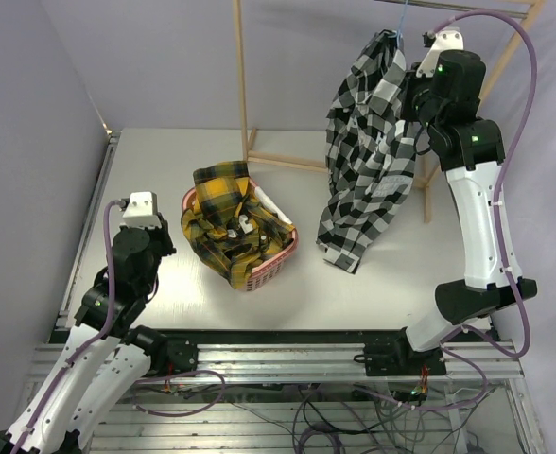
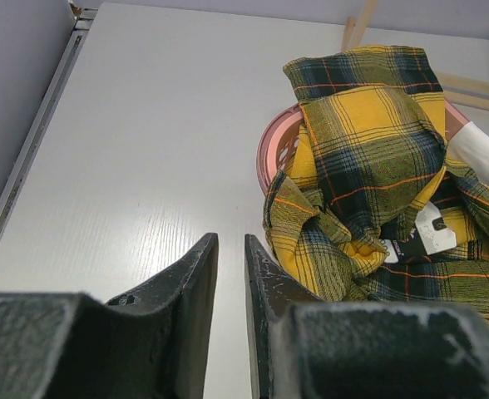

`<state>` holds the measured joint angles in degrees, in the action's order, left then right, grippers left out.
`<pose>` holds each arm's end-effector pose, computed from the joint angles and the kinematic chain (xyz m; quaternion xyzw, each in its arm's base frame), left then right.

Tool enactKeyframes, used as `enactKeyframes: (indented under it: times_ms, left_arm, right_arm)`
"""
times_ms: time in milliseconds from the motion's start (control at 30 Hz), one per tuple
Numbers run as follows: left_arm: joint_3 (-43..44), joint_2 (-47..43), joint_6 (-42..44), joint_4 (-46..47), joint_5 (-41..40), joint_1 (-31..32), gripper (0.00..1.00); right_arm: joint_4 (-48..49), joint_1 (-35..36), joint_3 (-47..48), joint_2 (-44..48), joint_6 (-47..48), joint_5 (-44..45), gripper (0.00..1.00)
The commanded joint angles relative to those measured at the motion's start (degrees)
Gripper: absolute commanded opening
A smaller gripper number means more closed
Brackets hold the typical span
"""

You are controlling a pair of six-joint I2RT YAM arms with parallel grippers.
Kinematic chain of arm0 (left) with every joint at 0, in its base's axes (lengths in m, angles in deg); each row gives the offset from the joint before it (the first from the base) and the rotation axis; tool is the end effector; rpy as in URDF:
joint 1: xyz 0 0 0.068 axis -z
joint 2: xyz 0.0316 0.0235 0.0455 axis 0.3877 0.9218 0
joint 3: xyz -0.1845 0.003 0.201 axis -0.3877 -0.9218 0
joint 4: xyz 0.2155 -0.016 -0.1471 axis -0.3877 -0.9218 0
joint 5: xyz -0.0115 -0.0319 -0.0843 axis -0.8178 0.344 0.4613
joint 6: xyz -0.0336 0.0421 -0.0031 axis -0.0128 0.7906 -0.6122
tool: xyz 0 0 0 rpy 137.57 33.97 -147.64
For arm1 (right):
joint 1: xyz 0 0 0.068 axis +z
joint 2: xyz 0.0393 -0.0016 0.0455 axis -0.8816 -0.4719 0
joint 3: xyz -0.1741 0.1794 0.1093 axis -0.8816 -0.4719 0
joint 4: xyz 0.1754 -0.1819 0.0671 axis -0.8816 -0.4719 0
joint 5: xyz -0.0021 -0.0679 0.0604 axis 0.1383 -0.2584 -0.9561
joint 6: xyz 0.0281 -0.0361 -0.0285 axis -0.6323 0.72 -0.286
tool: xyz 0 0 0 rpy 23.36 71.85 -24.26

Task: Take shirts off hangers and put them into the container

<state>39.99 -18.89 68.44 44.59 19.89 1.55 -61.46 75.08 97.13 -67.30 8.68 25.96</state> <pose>0.1227 -0.0380 0.3219 -0.0590 0.7777 -0.0166 0.6257 0.3044 0.0631 0.5292 -0.0023 0.7890 -0.0079 0.6143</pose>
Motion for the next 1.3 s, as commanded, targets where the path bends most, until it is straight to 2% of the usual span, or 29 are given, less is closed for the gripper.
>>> enactKeyframes:
  times_ms: [0,167,267,433,467,633,800,1033,1067,1167,1267]
  left_arm:
    - [1.1,-0.4,0.5,1.1,0.6,-0.3,0.30]
    - [1.0,-0.9,0.8,1.4,0.7,-0.3,0.31]
    - [1.3,-1.1,-0.1,1.6,0.6,-0.2,0.35]
    - [0.9,-0.5,-3.0,3.2,2.0,-0.2,0.68]
    - [0.7,-0.3,-3.8,3.4,2.7,-0.2,0.70]
    - [0.4,-0.9,-4.7,4.5,7.1,-0.2,0.64]
    - [0.4,-2.2,-1.0,4.1,11.2,-0.3,0.49]
    - [0.0,-1.9,0.5,4.5,12.8,-0.2,0.51]
    - [0.0,-1.7,0.6,4.5,12.9,-0.3,0.52]
    - [0.2,-0.9,0.8,4.3,12.9,-0.3,0.52]
    - [0.2,-0.8,1.0,4.2,13.2,-0.2,0.51]
  right_arm:
    - [5.3,-0.8,-0.2,1.5,1.3,-2.0,0.00]
    - [9.1,-0.8,0.9,3.1,2.5,-3.2,0.00]
    - [10.2,-0.8,3.0,3.5,3.1,-3.4,0.00]
    - [11.6,-0.8,4.7,4.1,3.6,-4.4,0.00]
    - [12.1,-0.8,4.3,4.7,3.8,-4.5,0.00]
    - [14.2,-0.8,3.3,5.5,4.7,-4.1,0.00]
    - [16.2,-0.8,2.0,5.6,4.4,-4.6,0.00]
    - [14.6,-0.8,0.6,5.6,3.4,-4.3,0.00]
    - [14.4,-0.8,-0.1,5.9,3.3,-4.3,0.04]
    - [13.6,-0.8,-3.7,7.3,3.5,-3.6,0.38]
    - [12.3,-0.8,-6.3,8.5,3.4,-2.4,0.51]
